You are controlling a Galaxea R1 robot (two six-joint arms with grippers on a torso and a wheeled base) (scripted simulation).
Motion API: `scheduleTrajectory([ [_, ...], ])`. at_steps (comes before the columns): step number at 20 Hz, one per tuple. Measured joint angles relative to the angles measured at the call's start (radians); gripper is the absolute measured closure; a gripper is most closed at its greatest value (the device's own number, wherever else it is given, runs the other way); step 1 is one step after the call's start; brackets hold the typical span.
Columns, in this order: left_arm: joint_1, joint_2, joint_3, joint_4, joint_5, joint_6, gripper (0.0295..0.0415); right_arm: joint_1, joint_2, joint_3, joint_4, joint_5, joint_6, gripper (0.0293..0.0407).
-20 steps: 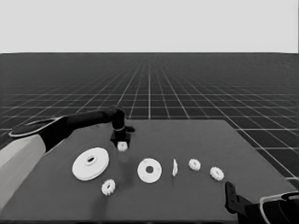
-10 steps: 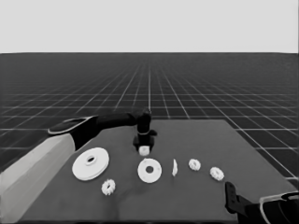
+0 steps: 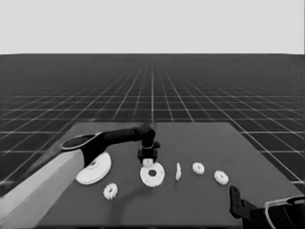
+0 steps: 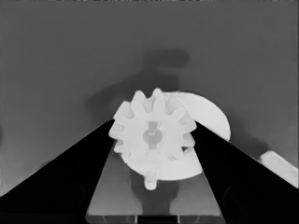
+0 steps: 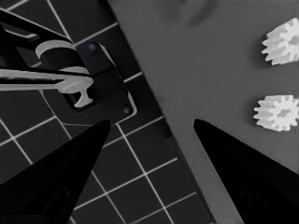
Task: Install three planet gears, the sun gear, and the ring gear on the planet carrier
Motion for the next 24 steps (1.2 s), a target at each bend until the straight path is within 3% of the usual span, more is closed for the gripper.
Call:
scheduleTrajectory([
  [4,0.005,0.002,-0.006,0.004,-0.003,0.003,0.0398,0.000,0.000,0.000,0.000,0.000,0.000,0.0315],
  [6,0.006,0.002,-0.007,0.004,-0.004,0.003,0.0339,0.000,0.000,0.000,0.000,0.000,0.000,0.0315],
  [7,0.006,0.002,-0.007,0.005,-0.004,0.003,0.0330,0.000,0.000,0.000,0.000,0.000,0.000,0.0315],
  [14,0.006,0.002,-0.007,0.005,-0.004,0.003,0.0326,0.000,0.000,0.000,0.000,0.000,0.000,0.0315],
  [17,-0.107,-0.034,0.104,-0.091,0.058,-0.058,0.0326,0.000,0.000,0.000,0.000,0.000,0.000,0.0315],
  [24,-0.137,-0.037,0.114,-0.120,0.069,-0.063,0.0326,0.000,0.000,0.000,0.000,0.000,0.000,0.0315],
])
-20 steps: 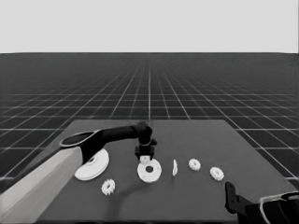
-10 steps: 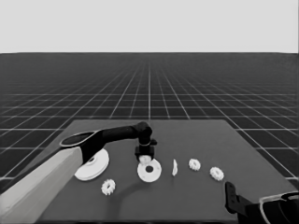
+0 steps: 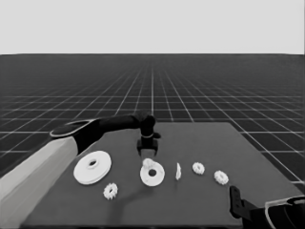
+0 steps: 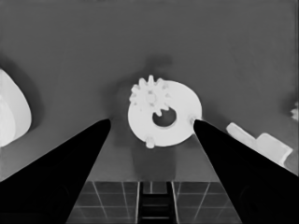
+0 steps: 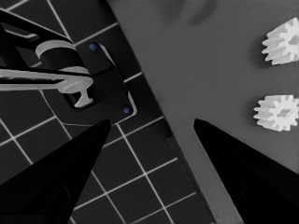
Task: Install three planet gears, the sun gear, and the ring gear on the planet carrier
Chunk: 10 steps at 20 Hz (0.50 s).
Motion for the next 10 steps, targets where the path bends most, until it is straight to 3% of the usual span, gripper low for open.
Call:
scheduleTrajectory([
  [1,0.017,-0.253,0.459,0.032,0.026,-0.231,0.0326,0.000,0.000,0.000,0.000,0.000,0.000,0.0315],
  [3,0.044,-0.527,0.790,0.056,0.038,-0.277,0.0326,0.000,0.000,0.000,0.000,0.000,0.000,0.0315],
  [10,0.056,-0.658,0.902,0.069,0.031,-0.243,0.0326,0.000,0.000,0.000,0.000,0.000,0.000,0.0315],
])
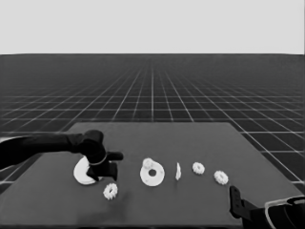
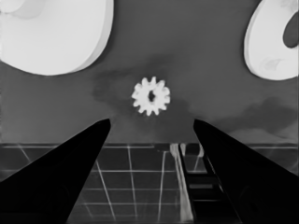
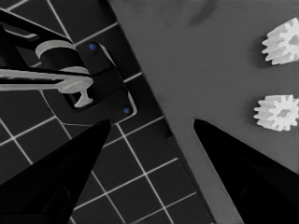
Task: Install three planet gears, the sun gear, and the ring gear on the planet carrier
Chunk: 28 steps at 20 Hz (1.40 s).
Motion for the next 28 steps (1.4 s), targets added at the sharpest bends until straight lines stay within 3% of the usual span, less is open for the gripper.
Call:
scheduleTrajectory([
  [1,0.098,0.009,-0.037,0.104,-0.019,0.024,0.0326,0.000,0.000,0.000,0.000,0.000,0.000,0.0315],
  [3,0.198,0.026,-0.096,0.192,-0.050,0.058,0.0326,0.000,0.000,0.000,0.000,0.000,0.000,0.0315],
  [10,0.240,0.039,-0.136,0.232,-0.071,0.078,0.0326,0.000,0.000,0.000,0.000,0.000,0.000,0.0315],
  [12,0.240,0.039,-0.137,0.232,-0.072,0.079,0.0397,0.000,0.000,0.000,0.000,0.000,0.000,0.0315],
  [13,0.240,0.039,-0.137,0.233,-0.072,0.079,0.0398,0.000,0.000,0.000,0.000,0.000,0.000,0.0315],
  [20,0.240,0.039,-0.137,0.233,-0.072,0.079,0.0398,0.000,0.000,0.000,0.000,0.000,0.000,0.0315],
  [21,0.160,0.015,-0.060,0.151,-0.031,0.039,0.0398,0.000,0.000,0.000,0.000,0.000,0.000,0.0315],
  [23,0.055,0.001,-0.010,0.056,-0.007,0.010,0.0398,0.000,0.000,0.000,0.000,0.000,0.000,0.0315],
  [28,0.004,-0.003,0.002,0.004,-0.001,0.001,0.0398,0.000,0.000,0.000,0.000,0.000,0.000,0.0315],
])
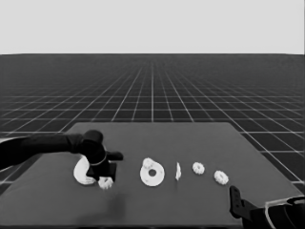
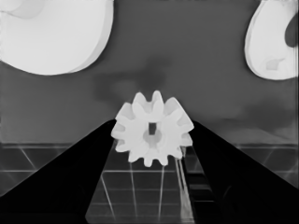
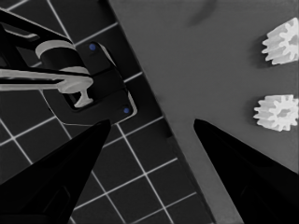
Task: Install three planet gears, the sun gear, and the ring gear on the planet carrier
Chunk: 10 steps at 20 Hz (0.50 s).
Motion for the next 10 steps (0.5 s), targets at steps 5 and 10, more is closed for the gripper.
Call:
scheduleTrajectory([
  [5,-0.026,0.424,-0.302,-0.025,0.030,-0.126,0.0398,0.000,0.000,0.000,0.000,0.000,0.000,0.0315],
  [10,-0.029,0.530,-0.437,-0.029,0.022,-0.092,0.0398,0.000,0.000,0.000,0.000,0.000,0.000,0.0315],
])
